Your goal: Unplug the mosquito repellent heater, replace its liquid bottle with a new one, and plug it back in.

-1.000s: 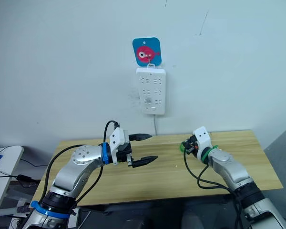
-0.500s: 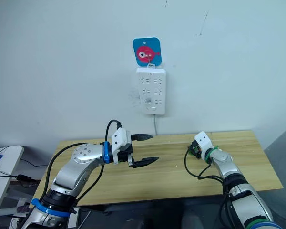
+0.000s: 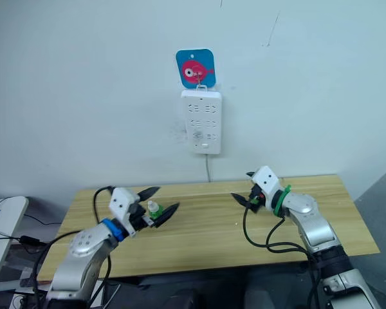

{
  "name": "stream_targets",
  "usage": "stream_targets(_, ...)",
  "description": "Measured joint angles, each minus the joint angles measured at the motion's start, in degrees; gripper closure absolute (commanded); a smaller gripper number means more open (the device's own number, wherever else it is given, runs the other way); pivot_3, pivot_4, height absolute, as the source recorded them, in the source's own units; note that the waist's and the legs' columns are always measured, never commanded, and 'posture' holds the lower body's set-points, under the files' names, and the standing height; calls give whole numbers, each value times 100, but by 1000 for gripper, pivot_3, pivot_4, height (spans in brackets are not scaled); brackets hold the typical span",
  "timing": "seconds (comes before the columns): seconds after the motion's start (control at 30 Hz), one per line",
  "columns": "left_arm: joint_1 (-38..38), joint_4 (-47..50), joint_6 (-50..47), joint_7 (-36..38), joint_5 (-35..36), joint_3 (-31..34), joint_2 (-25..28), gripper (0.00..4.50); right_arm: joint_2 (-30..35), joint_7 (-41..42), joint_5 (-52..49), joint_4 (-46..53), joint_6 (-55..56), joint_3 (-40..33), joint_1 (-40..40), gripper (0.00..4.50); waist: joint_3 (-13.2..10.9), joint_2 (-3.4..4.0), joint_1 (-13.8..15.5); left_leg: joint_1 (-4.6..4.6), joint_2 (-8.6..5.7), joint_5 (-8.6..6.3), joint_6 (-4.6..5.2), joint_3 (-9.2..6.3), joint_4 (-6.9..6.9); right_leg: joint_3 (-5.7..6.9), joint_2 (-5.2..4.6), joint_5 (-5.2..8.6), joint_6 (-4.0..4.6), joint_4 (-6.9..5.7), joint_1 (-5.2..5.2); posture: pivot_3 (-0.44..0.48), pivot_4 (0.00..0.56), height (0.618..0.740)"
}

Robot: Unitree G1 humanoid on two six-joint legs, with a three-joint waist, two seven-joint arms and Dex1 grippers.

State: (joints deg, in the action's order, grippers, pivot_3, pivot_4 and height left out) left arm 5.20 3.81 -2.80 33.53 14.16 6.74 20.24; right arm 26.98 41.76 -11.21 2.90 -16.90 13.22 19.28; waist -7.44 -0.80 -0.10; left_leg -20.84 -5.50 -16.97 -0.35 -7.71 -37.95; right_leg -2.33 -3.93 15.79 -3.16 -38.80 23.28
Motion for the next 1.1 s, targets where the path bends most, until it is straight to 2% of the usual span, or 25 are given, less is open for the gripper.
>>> stream_targets(0.13,580,-600,576,-648,-314,162,-416,0,-23,298,-149,927,-917,463,80,26,-109,-26,20,-2,-1,-3,0,-1,0,4,-1,-3,7,17,-5,44,213,740)
stream_targets(0.27,473,-1393,1139,-1069,-664,93,-729,0,-261,347,-232,1210,-1502,714,379,26,-230,-56,78,-6,2,-3,0,-8,-1,20,-3,-13,23,22,-4,43,231,740)
stream_targets(0.57,-1006,-3904,2160,-1854,-833,186,-1039,0,-436,212,-178,1380,-2178,824,683,26,-379,-88,99,-10,4,-2,-3,-5,0,23,-2,-15,24,21,4,0,250,740)
stream_targets(0.77,-2078,-5408,2636,-1910,-848,277,-1023,0,-366,186,-350,1668,-2639,801,714,26,-416,-109,50,-13,3,-2,-4,-4,-1,24,-4,-15,23,23,6,-21,246,740)
stream_targets(0.9,-2345,-5847,2864,-1869,-856,271,-1021,0,-217,191,-365,1731,-2767,733,710,26,-417,-109,-10,-13,5,-2,-5,-3,1,25,-3,-15,23,23,8,-32,238,740)
stream_targets(0.93,-2376,-5910,2899,-1886,-871,269,-1015,294,-207,189,-375,1731,-2784,699,710,0,-417,-109,-15,-13,6,-2,-5,-4,2,25,-3,-15,22,21,9,-32,234,740)
stream_targets(1.0,-2399,-5988,2959,-1908,-888,266,-1005,551,-204,185,-406,1731,-2804,652,710,0,-417,-109,-29,-12,7,-2,-5,-3,2,25,-2,-15,23,20,9,-31,229,740)
stream_targets(1.1,-2375,-5980,2982,-1933,-913,260,-1004,1457,-256,151,-416,1731,-2840,594,715,0,-417,-109,-34,-12,6,-2,-5,-3,2,24,-2,-15,22,21,10,-30,226,740)
